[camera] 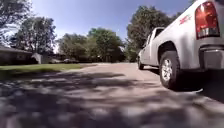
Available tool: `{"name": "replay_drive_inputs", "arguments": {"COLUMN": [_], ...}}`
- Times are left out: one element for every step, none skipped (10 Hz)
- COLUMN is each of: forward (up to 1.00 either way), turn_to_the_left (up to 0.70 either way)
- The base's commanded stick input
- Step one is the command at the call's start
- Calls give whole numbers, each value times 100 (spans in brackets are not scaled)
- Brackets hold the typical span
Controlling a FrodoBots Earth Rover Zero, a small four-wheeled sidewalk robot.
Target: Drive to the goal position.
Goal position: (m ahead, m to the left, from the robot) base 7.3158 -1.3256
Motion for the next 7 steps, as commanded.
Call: {"name": "replay_drive_inputs", "arguments": {"forward": [70,70,70,70,70,70,70], "turn_to_the_left": [0,0,0,0,-7,-34,-35]}}
